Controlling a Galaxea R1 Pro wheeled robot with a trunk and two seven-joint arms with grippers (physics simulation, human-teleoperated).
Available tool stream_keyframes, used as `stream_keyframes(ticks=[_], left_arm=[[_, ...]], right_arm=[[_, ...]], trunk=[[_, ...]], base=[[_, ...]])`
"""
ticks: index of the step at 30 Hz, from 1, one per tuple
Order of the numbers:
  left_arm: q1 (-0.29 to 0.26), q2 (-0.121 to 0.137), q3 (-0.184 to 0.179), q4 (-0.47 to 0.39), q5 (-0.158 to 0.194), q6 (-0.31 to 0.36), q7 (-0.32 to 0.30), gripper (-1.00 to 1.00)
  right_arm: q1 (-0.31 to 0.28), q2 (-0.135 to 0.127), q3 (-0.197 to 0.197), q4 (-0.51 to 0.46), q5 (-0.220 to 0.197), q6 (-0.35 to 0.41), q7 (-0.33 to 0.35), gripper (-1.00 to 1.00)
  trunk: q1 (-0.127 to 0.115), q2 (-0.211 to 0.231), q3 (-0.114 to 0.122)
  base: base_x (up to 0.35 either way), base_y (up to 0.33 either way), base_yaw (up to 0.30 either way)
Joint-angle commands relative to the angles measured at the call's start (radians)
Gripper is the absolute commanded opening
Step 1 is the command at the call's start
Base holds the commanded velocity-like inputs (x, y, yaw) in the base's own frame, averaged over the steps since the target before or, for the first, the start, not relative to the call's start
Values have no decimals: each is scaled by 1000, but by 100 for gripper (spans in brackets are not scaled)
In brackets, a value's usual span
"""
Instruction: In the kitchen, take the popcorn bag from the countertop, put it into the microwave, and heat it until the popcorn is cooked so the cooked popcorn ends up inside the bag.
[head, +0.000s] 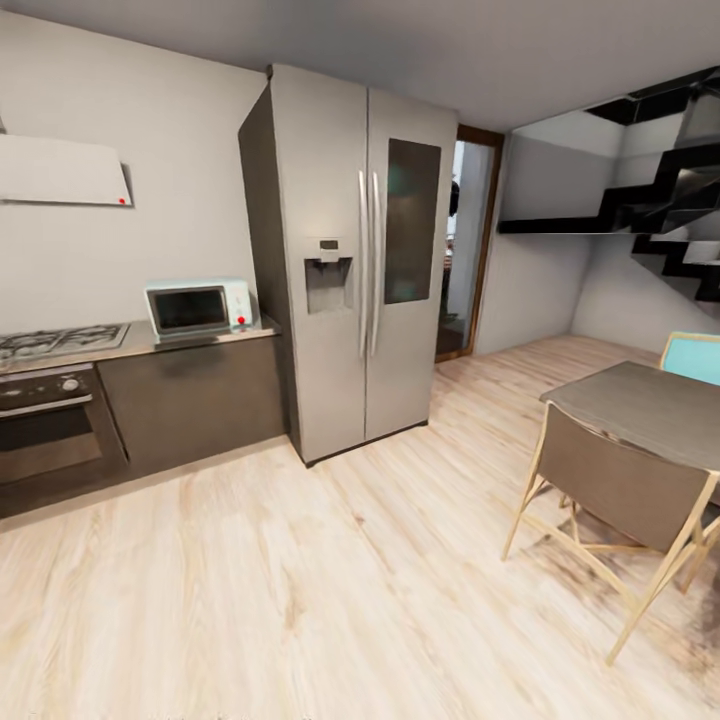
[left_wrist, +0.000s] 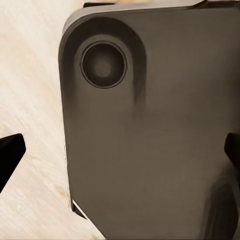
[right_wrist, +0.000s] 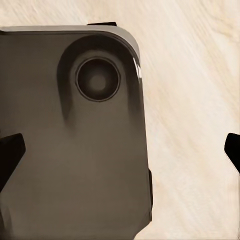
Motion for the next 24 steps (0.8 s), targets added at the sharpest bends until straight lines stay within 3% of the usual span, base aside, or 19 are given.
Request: stream_keyframes(ticks=[1, 13, 20, 24], left_arm=[[0, 2, 1, -1, 0, -1, 0, 100], [1, 45, 2, -37, 1, -19, 3, 100], [0, 48, -1, -36, 1, -8, 2, 100], [0, 56, -1, -36, 1, -6, 3, 100]], right_arm=[[-1, 0, -6, 3, -1, -8, -1, 100], [-1, 0, -6, -5, -3, -49, -3, 100], [-1, 0, -6, -5, -3, -61, -3, 100], [-1, 0, -6, -5, -2, -62, -3, 100]], trunk=[[0, 0, -1], [0, 0, -1], [0, 0, -1], [0, 0, -1]], base=[[0, 0, 266], [0, 0, 261], [6, 0, 260], [233, 0, 260]])
